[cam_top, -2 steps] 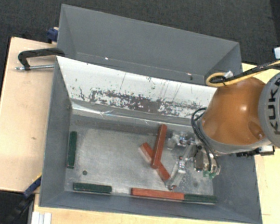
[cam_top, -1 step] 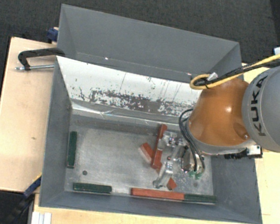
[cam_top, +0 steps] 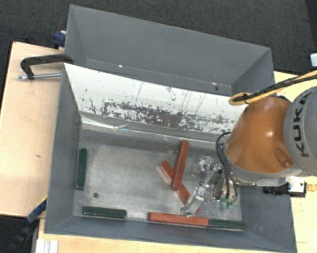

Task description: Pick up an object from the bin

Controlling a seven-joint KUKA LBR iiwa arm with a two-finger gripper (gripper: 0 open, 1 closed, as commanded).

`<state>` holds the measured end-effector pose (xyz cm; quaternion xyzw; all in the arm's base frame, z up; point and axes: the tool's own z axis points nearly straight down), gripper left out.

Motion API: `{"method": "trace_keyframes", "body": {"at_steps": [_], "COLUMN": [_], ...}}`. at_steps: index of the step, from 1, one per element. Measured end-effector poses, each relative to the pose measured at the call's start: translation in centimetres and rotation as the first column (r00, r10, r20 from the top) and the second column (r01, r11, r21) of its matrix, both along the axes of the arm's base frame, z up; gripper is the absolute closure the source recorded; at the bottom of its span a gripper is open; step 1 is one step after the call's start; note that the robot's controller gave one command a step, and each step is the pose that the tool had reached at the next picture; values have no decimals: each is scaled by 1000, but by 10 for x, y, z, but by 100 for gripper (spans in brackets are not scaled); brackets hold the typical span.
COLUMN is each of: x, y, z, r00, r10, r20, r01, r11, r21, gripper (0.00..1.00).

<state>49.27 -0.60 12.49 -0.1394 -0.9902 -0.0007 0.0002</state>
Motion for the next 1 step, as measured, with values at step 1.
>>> {"method": "trace_keyframes", "body": {"at_steps": [1], "x": [16], "y": [-12], "z": [-53], "r00": [990], "r10": [-142], "r20": [0], "r01": [142], "r11": [990], "r21": [0], "gripper": [0]}}
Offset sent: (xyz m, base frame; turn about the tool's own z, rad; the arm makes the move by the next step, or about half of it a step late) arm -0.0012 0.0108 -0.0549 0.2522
